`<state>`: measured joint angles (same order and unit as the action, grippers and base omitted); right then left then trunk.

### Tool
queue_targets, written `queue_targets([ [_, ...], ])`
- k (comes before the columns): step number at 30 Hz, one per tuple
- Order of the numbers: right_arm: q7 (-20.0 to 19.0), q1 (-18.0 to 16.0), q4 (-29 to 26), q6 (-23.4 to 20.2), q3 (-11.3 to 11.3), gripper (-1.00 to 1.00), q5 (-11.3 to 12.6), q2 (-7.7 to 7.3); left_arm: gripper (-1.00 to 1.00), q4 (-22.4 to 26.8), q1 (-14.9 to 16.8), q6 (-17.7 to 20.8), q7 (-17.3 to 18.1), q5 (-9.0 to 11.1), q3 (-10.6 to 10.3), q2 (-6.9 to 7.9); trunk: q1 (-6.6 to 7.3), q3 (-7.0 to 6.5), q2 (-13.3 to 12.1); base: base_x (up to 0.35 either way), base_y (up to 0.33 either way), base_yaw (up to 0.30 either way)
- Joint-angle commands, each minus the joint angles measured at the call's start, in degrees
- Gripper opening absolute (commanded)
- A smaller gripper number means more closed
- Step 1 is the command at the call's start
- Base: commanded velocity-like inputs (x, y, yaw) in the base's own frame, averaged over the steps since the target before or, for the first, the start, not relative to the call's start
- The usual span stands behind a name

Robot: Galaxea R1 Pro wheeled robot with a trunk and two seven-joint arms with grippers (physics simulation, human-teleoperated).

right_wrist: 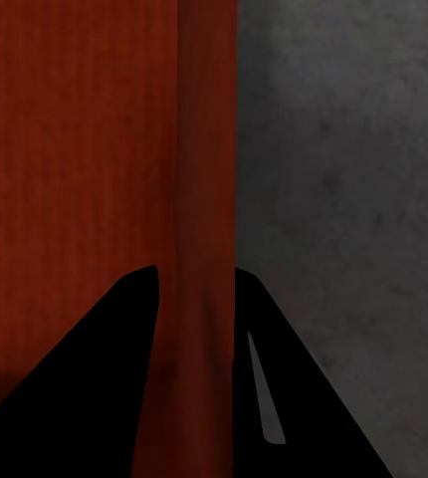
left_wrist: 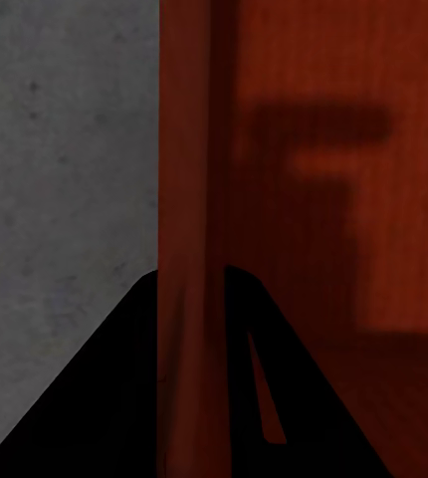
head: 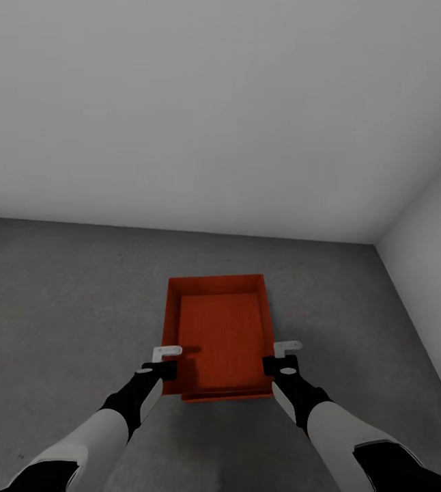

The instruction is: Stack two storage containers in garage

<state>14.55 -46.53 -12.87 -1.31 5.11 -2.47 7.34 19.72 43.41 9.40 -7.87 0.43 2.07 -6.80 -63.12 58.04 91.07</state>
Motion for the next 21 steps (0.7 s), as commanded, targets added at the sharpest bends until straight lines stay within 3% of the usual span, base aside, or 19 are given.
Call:
queue_targets([
  [1, 0.21, -0.05, 0.21, -2.12, 0.34, -1.00, 0.36, -0.14, -1.00, 0.32, 0.01, 0.16, -0.30, -0.70, -0.84, 1.88, -0.22, 0.21, 0.43, 0.000, 0.000, 0.000],
  [21, 0.21, -0.05, 0.21, -2.12, 0.34, -1.00, 0.27, -0.14, -1.00, 0.47, 0.01, -0.17, -0.41, -0.70, -0.84, 1.88, -0.44, 0.39, 0.84, 0.000, 0.000, 0.000],
])
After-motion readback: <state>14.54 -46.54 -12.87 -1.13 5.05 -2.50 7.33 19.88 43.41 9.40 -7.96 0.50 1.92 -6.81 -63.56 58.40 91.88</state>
